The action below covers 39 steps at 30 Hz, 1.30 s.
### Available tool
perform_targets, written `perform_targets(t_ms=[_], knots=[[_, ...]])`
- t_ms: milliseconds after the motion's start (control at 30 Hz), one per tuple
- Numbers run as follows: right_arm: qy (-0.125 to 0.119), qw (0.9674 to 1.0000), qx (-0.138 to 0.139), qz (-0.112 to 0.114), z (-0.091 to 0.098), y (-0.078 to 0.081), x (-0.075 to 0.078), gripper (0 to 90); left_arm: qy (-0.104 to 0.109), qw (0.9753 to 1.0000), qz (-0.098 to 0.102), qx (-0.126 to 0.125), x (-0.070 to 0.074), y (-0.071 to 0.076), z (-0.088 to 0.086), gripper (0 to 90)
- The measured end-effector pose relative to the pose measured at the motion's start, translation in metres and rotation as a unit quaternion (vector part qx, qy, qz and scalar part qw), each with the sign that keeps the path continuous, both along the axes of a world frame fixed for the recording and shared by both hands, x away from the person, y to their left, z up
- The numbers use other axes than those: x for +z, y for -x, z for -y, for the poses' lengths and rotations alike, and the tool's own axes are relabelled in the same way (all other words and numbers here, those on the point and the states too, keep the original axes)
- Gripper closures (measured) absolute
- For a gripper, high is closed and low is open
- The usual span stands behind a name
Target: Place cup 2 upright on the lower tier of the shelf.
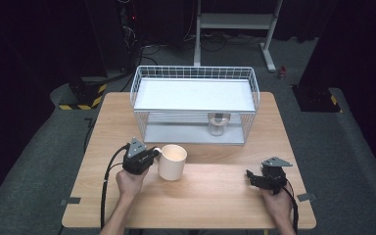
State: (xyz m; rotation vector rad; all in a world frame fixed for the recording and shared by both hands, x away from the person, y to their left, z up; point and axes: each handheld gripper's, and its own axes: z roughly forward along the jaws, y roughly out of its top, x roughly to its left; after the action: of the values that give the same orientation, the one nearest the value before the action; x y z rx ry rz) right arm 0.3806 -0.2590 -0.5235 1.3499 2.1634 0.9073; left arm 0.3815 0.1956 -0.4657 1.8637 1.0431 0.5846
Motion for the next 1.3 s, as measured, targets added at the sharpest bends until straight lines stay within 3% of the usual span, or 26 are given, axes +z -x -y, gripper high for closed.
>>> perform_targets(t_ms=[100, 367, 733, 867, 1300], knots=[[0.0, 1.0, 0.0, 0.0, 0.0, 0.0, 0.0, 25.7, 0.0, 1.0, 0.001, 0.002, 0.002, -0.003, 0.002, 84.6], [0.0, 1.0, 0.0, 0.0, 0.0, 0.0, 0.0, 25.7, 0.0, 0.9994, -0.006, 0.034, 0.002, -0.017, 0.004, 84.5], [0.0, 1.0, 0.0, 0.0, 0.0, 0.0, 0.0, 25.7, -0.006, 0.9975, 0.003, 0.07, 0.006, -0.038, 0.015, 84.4], [0.0, 1.0, 0.0, 0.0, 0.0, 0.0, 0.0, 25.7, 0.009, 0.9968, -0.002, 0.08, 0.004, -0.045, 0.017, 84.3], [0.0, 1.0, 0.0, 0.0, 0.0, 0.0, 0.0, 25.7, 0.022, 0.9921, 0.009, 0.123, 0.003, -0.062, 0.023, 84.3]])
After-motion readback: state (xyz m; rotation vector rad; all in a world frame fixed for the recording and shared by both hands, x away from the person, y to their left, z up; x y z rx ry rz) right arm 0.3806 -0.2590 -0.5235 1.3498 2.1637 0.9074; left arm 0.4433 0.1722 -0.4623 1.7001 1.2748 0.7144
